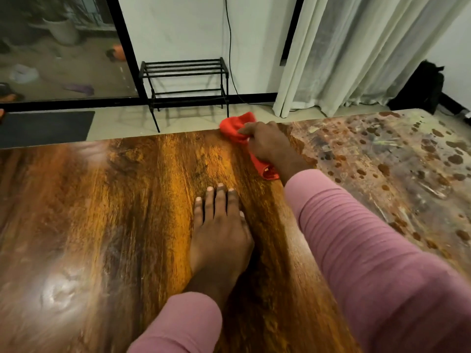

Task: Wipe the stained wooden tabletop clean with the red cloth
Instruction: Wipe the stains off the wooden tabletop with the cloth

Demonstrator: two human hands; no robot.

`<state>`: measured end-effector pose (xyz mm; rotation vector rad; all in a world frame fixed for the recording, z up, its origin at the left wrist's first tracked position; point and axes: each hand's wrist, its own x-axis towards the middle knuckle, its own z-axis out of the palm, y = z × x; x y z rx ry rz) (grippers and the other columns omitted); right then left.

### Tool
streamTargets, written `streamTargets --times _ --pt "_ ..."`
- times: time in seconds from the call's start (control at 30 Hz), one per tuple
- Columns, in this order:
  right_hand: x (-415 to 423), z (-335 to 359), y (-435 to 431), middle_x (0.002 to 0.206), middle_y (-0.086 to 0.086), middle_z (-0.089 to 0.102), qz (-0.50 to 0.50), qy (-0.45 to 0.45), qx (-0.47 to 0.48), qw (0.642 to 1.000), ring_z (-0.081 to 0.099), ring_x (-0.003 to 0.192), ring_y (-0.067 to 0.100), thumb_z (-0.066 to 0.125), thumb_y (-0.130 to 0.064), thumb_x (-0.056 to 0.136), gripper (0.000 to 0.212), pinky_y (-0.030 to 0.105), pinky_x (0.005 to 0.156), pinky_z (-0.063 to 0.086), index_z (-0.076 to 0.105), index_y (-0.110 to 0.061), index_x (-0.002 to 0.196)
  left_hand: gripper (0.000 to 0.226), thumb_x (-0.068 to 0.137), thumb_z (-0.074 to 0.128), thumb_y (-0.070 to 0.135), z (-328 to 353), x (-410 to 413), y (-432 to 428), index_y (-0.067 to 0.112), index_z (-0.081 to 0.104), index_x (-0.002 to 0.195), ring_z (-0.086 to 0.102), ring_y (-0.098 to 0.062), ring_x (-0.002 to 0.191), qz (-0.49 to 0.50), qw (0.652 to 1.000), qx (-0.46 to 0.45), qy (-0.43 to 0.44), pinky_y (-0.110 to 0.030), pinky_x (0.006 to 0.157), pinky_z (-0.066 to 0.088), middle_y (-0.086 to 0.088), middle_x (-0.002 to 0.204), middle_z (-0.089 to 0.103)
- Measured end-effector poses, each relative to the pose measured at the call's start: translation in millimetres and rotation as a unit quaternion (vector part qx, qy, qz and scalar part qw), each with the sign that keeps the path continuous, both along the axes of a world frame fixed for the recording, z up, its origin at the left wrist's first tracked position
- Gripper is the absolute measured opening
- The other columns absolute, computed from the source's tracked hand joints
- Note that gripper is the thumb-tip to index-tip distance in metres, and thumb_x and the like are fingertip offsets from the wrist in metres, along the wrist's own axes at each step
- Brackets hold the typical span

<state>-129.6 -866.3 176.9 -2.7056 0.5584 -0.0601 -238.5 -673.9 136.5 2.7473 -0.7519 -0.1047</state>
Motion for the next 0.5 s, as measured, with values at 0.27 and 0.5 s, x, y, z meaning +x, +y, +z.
streamTargets --times 0.27,0.5 --pt "-33.1 -1.2 -2.0 0.127 0.010 0.056 0.026 0.005 -0.109 0.994 0.042 0.120 0.033 0.048 -0.026 0.089 0.039 0.045 0.097 0.040 0.055 -0.021 0.127 0.057 0.102 0.019 0.036 2.0 0.2 -4.0 0.018 0.016 0.156 0.002 -0.021 0.152 0.017 1.000 0.018 -0.014 -0.043 0.123 -0.001 -0.004 0.164 0.011" --pt "-45.1 -3.9 -63.5 0.116 0.013 0.063 0.026 -0.041 -0.095 0.994 0.055 0.110 0.033 0.048 -0.015 0.089 0.031 0.041 0.092 0.046 0.060 -0.014 0.118 0.053 0.102 0.027 0.029 14.6 -18.0 -86.1 0.013 0.023 0.152 0.006 -0.026 0.151 0.039 0.999 0.013 -0.002 -0.044 0.123 0.005 -0.009 0.162 0.018"
